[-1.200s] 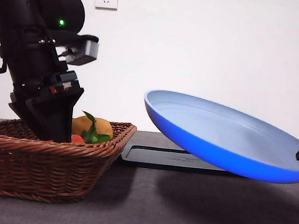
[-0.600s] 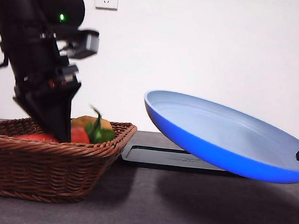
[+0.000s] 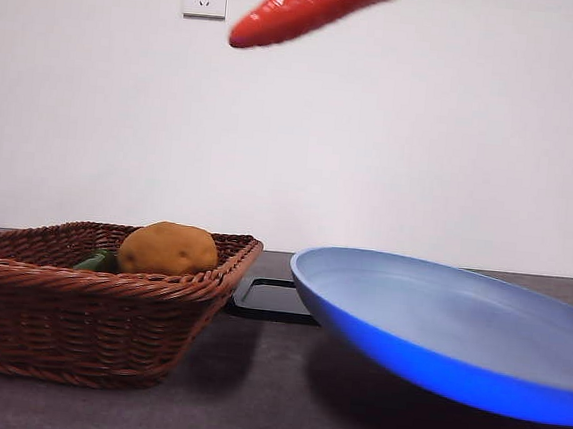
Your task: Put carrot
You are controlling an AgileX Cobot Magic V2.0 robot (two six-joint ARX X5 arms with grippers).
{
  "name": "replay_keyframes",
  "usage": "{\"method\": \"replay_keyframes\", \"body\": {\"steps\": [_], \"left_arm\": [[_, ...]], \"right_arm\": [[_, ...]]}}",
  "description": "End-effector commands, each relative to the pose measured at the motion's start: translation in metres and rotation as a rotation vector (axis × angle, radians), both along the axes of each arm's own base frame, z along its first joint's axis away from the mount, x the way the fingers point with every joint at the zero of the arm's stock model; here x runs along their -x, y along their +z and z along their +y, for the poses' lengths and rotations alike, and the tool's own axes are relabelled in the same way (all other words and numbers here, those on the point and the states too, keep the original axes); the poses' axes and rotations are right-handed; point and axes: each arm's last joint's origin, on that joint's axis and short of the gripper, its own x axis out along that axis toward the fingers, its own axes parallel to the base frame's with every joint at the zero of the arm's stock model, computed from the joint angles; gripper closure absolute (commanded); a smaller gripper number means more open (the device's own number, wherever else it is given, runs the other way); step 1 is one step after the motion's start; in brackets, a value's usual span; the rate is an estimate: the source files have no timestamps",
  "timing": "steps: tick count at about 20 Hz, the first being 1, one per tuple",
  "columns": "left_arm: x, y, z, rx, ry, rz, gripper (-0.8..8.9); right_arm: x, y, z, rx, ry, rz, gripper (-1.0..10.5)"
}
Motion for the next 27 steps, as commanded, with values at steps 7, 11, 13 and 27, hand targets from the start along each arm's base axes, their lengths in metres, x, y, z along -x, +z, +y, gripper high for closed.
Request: {"method": "replay_keyframes", "body": {"steps": [7,11,13,27], "left_arm": [[0.011,-0.055,-0.065,-0.220,-0.018,0.007,7.14],[0.006,-0.071,-0.074,-0.255,-0.022,0.032,7.12],[0.005,-0.072,-0.076,-0.250,-0.013,0.018,7.12],[0.006,-0.071,-0.078,-0.242,-0.013,0.004,5.81]], "right_arm": [[-0.007,0.028,0.001,0.039,0.019,-0.015,9.4],[-0.010,0.052,0.003,0.136,0.030,-0.038,9.4],[-0.011,0.061,0.008,0.137,0.062,-0.054,9.4],[-0.008,0.071,0.026,0.105,0.138,-0.071,9.4]]}}
